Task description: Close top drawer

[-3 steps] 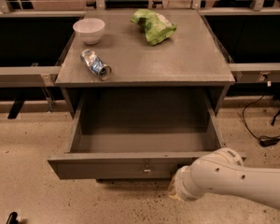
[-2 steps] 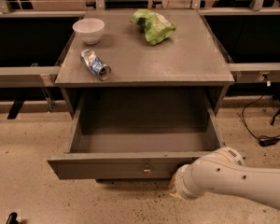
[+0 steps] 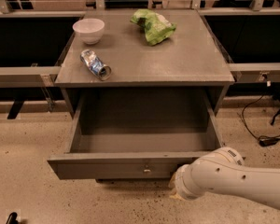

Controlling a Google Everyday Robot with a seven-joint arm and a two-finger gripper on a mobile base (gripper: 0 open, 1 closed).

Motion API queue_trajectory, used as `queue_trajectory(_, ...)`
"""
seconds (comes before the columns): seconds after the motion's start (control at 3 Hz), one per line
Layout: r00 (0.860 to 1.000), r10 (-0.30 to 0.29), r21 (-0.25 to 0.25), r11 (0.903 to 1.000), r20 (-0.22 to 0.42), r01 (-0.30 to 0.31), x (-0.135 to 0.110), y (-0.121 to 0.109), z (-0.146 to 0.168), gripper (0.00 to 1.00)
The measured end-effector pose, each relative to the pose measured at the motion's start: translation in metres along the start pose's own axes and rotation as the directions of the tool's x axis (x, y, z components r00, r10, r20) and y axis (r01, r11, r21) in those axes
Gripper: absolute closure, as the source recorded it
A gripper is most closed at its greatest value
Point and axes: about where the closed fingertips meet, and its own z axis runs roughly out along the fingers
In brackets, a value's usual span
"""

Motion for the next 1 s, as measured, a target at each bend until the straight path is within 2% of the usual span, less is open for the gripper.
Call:
queue_trajectory(0.33, 1.000, 0.000, 0.000, 1.0000, 0.000, 0.000, 0.0000, 0.0000, 0.0000, 0.04)
queue_trajectory(0.67, 1.000, 0.000, 0.000, 1.0000, 0.000, 0.000, 0.0000, 0.0000, 0.0000, 0.00)
queue_trajectory(1.0, 1.000, 0.000, 0.000, 1.0000, 0.000, 0.000, 0.0000, 0.0000, 0.0000, 0.00)
